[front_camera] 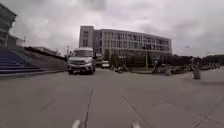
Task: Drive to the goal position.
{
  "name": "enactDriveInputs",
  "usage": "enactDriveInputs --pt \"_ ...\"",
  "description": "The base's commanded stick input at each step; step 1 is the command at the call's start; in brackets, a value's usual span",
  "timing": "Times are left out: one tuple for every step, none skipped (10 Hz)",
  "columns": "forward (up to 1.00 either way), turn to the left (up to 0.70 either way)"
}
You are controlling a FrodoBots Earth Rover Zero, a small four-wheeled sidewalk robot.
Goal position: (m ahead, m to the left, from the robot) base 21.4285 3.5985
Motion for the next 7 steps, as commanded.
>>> enactDriveInputs --pt "0.7 0.0" --pt "0.7 0.0" --pt "0.7 0.0" --pt "0.7 0.0" --pt "0.7 0.0" --pt "0.7 0.0" --pt "0.7 0.0"
